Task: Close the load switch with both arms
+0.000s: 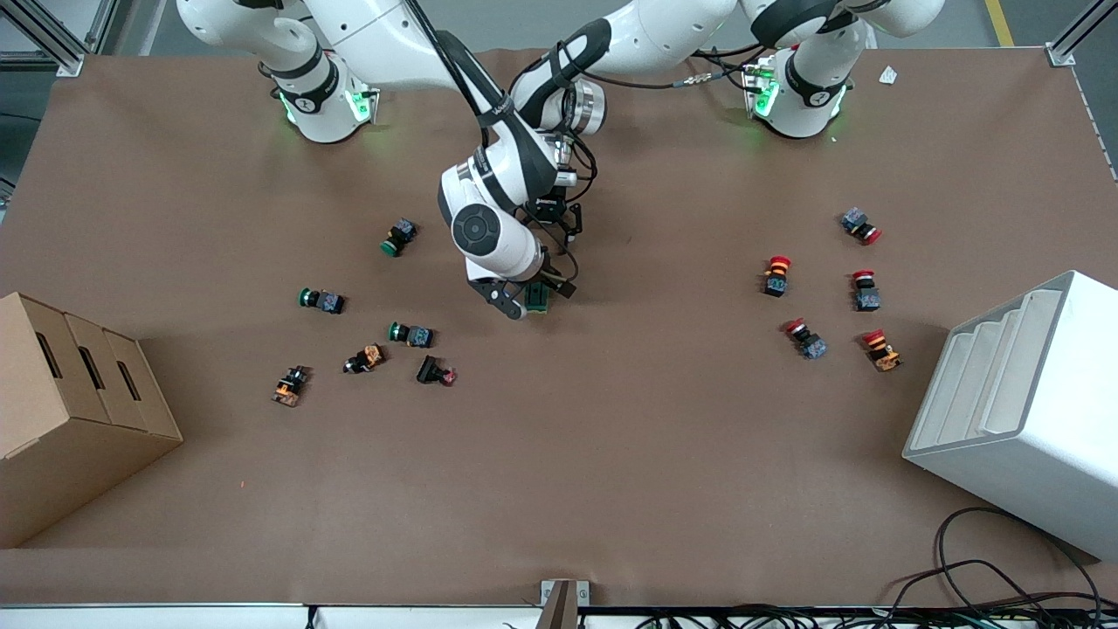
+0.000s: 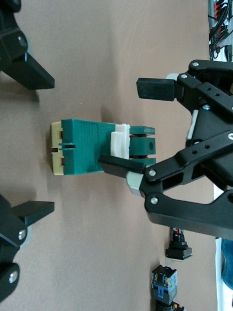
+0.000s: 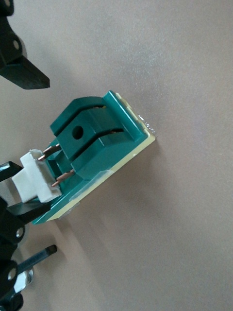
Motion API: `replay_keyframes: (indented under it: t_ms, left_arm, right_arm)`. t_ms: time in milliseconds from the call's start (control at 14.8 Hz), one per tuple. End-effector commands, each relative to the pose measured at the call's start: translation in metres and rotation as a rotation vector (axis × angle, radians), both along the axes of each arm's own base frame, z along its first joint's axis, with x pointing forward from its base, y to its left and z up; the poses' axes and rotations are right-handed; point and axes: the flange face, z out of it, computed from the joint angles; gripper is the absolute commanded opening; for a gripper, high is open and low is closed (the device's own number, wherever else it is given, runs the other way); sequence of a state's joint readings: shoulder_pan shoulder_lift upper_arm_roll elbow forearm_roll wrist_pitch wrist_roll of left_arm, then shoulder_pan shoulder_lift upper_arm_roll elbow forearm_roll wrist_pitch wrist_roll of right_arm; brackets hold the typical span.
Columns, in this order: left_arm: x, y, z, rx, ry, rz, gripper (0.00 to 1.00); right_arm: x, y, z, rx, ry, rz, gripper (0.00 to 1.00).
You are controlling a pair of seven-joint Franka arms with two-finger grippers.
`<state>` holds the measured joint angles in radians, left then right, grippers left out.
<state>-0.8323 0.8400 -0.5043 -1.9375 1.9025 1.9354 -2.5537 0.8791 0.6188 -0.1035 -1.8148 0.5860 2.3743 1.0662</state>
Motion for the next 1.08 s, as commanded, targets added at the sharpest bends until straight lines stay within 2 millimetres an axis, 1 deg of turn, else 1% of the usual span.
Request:
replay_keyframes:
  t_ms: [0, 136, 407, 542, 678, 814, 1017]
  left_arm:
    - [0.009, 0.004, -0.014, 0.001, -0.006, 0.016, 1.00]
    - [0.012, 0.004, -0.013, 0.001, -0.007, 0.020, 1.00]
    - [0.009, 0.004, -0.015, 0.004, -0.005, 0.015, 1.00]
    - [0.010, 0.003, -0.013, 0.001, -0.007, 0.016, 1.00]
    - [0.012, -0.002, -0.011, -0.004, -0.012, 0.015, 1.00]
    - [0.010, -0.002, -0.013, -0.001, -0.010, 0.012, 1.00]
    - [0.008, 0.001, -0.015, 0.004, -0.005, 0.012, 1.00]
  right_arm:
    - [0.018, 0.001, 0.017, 0.041, -0.030, -0.040, 1.00]
    - [0.028, 0.001, 0.025, 0.054, -0.045, -0.051, 1.00]
    - [0.042, -0.004, 0.035, 0.071, -0.059, -0.069, 1.00]
    - [0.052, -0.005, 0.043, 0.085, -0.072, -0.081, 1.00]
    - [0.056, -0.003, 0.046, 0.107, -0.067, -0.104, 1.00]
    - [0.060, -0.001, 0.044, 0.110, -0.070, -0.108, 1.00]
    - [0.063, -0.001, 0.034, 0.104, -0.073, -0.102, 1.00]
